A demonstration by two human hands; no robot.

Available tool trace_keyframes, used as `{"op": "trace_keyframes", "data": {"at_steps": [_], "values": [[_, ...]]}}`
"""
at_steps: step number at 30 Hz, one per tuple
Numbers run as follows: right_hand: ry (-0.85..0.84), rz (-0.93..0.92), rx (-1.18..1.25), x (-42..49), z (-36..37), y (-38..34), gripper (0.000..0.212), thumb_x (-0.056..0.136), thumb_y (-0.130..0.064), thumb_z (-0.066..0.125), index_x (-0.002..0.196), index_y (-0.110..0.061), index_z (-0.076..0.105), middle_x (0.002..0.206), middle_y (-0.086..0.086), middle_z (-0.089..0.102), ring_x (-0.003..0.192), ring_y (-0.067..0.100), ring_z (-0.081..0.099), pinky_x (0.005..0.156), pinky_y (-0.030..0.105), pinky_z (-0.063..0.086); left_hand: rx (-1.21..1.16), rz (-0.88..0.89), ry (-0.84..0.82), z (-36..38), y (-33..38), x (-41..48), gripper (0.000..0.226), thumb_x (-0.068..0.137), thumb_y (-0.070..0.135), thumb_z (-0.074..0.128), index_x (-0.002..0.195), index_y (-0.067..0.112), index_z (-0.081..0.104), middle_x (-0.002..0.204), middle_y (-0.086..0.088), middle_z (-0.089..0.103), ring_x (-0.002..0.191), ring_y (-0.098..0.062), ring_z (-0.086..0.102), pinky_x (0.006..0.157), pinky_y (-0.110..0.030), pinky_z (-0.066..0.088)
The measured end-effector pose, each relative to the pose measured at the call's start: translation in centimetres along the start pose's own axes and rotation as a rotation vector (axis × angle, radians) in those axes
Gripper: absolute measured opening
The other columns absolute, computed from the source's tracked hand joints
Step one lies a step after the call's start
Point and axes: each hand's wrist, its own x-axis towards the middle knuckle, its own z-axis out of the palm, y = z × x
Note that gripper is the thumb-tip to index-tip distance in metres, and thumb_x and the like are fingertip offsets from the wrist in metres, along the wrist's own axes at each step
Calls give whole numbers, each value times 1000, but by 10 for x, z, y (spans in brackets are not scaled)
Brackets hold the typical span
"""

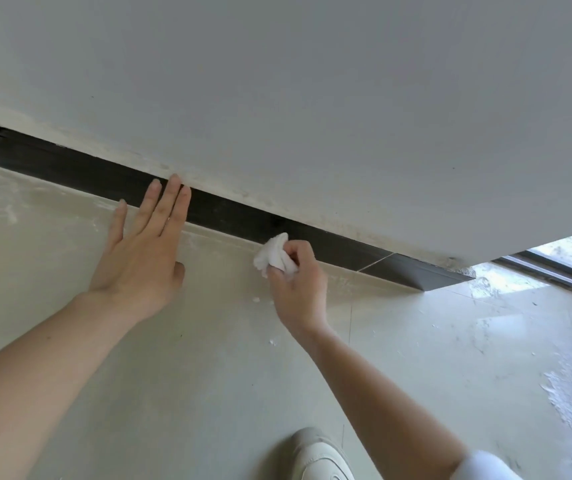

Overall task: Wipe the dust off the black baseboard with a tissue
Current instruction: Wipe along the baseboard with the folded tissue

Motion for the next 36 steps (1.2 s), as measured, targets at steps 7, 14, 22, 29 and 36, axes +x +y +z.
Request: {"op": "trace_keyframes", "data": {"at_steps": [7, 14, 22, 29, 36], "values": [[393, 89, -69, 5, -59, 33, 10, 85, -10, 60, 88, -17, 53, 72, -11, 55, 64, 2, 48, 59, 20, 40, -19, -71, 65, -5, -19, 7, 92, 87, 17, 53, 150, 19, -15, 157, 4, -24, 144, -12, -23, 118, -43, -6], [196, -61, -107, 16, -11, 1, 17, 81, -7, 56, 78, -23, 49, 76, -7, 59, 67, 12, 50, 58, 21, 39, -14, -82, 72, -8, -24, 10, 92, 88, 14, 50, 149, 26, -17, 155, 14, -22, 144, -16, -23, 117, -44, -10], [-45, -330, -366, 35, 63, -32, 15, 82, -7, 59, 97, -4, 56, 89, 10, 60, 75, 30, 56, 61, 38, 46, -53, -86, 54, -13, -25, 12, 96, 85, 2, 46, 141, 34, -25, 154, 16, -25, 143, -16, -26, 118, -41, -9], [-384, -680, -669, 39, 83, -51, 26, 73, -4, 67, 98, -5, 61, 83, 12, 60, 69, 30, 58, 54, 33, 42, -48, -47, 28, -20, -32, 12, 95, 86, 2, 44, 139, 37, -26, 151, 19, -26, 142, -17, -28, 119, -41, -10], [-284, -996, -778, 41, 42, -59, 23, 62, -13, 74, 84, -9, 68, 76, 5, 60, 60, 22, 59, 40, 24, 43, -75, -49, -13, -25, -31, 13, 96, 86, 1, 43, 143, 37, -25, 155, 18, -24, 143, -17, -27, 119, -40, -9]]}}
